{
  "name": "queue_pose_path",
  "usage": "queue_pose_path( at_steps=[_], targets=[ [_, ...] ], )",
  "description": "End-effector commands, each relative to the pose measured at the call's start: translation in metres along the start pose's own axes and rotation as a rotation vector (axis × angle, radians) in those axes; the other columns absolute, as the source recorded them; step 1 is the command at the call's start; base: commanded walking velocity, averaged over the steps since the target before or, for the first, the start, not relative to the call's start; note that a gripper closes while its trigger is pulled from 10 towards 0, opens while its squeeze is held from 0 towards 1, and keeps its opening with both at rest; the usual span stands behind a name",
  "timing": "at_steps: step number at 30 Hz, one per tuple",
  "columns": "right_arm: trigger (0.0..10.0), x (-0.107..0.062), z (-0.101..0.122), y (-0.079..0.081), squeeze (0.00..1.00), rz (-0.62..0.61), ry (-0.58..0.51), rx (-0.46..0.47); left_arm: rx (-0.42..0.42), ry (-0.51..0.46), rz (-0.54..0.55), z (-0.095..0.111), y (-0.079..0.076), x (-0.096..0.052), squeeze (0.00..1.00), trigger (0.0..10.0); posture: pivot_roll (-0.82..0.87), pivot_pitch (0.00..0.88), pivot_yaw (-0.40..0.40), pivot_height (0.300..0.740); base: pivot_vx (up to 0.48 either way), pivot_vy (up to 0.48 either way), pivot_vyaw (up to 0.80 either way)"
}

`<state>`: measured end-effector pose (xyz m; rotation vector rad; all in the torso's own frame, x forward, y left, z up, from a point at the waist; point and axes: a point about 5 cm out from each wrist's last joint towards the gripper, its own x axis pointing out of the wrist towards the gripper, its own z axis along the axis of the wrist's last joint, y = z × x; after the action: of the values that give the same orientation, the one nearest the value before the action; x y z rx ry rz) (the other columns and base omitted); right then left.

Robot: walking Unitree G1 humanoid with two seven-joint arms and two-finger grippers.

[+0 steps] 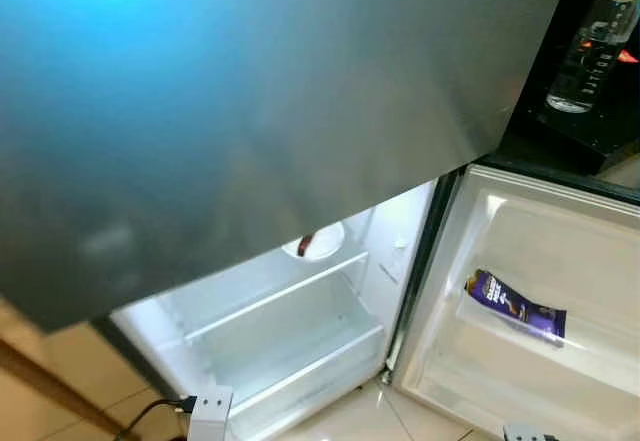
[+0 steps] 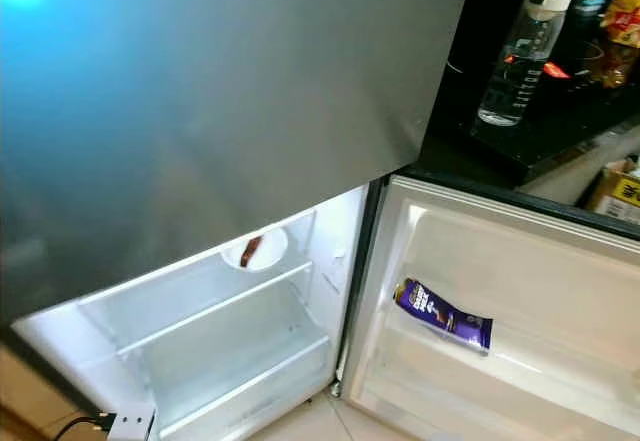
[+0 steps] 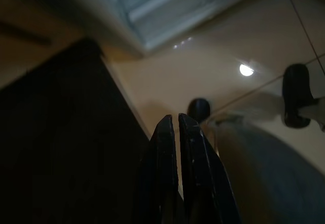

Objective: Restocking fridge

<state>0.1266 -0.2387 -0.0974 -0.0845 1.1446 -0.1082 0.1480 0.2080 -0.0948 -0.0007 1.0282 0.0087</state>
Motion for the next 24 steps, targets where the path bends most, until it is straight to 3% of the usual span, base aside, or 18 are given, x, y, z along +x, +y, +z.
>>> queue_pose_path(
  at_steps=[1, 24],
  targets=[
    [10.0, 0.0001, -0.0018, 0.0021, 0.00, 0.007, 0.012, -0.009, -0.008, 0.022, 0.008, -0.0051, 0.0006, -0.0007, 0.00, 10.0, -0.02, 0.054, -0.032, 0.740, -0.270, 0.000, 0.00],
    [10.0, -0.0008, -0.0073, 0.0002, 0.00, 0.004, 0.028, -0.015, 0.004, 0.036, -0.006, -0.0070, -0.0016, -0.0006, 0.00, 10.0, -0.03, 0.049, -0.025, 0.740, -0.063, 0.000, 0.00]
  ],
)
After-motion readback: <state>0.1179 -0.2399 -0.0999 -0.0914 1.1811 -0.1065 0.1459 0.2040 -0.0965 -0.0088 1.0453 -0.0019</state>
